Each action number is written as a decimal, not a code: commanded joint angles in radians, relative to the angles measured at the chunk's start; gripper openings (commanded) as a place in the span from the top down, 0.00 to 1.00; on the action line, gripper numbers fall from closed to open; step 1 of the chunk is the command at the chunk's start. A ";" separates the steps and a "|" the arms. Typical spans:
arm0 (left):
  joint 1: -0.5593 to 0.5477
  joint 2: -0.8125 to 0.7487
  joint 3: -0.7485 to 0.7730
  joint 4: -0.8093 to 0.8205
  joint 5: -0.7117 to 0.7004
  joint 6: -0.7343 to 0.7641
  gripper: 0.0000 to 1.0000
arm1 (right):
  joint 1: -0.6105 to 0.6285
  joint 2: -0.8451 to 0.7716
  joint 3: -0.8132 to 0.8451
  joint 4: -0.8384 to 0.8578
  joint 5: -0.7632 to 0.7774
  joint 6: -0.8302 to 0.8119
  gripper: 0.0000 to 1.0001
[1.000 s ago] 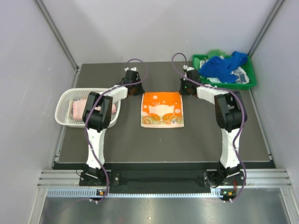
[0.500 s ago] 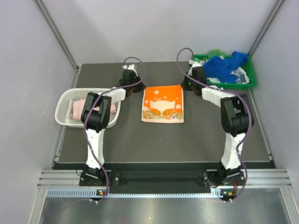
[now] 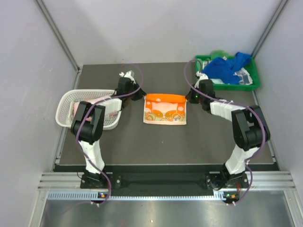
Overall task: Fold and stack the towels
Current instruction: Fold the towel
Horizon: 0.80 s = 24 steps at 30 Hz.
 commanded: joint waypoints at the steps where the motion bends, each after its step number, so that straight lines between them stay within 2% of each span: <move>1: 0.005 -0.100 -0.063 0.072 0.003 -0.015 1.00 | 0.009 -0.090 -0.069 0.091 0.001 0.033 1.00; 14: -0.022 -0.252 -0.314 0.101 0.023 -0.046 1.00 | 0.056 -0.229 -0.313 0.166 0.008 0.104 1.00; 24: -0.042 -0.331 -0.380 0.086 0.020 -0.041 1.00 | 0.095 -0.308 -0.401 0.172 0.039 0.114 1.00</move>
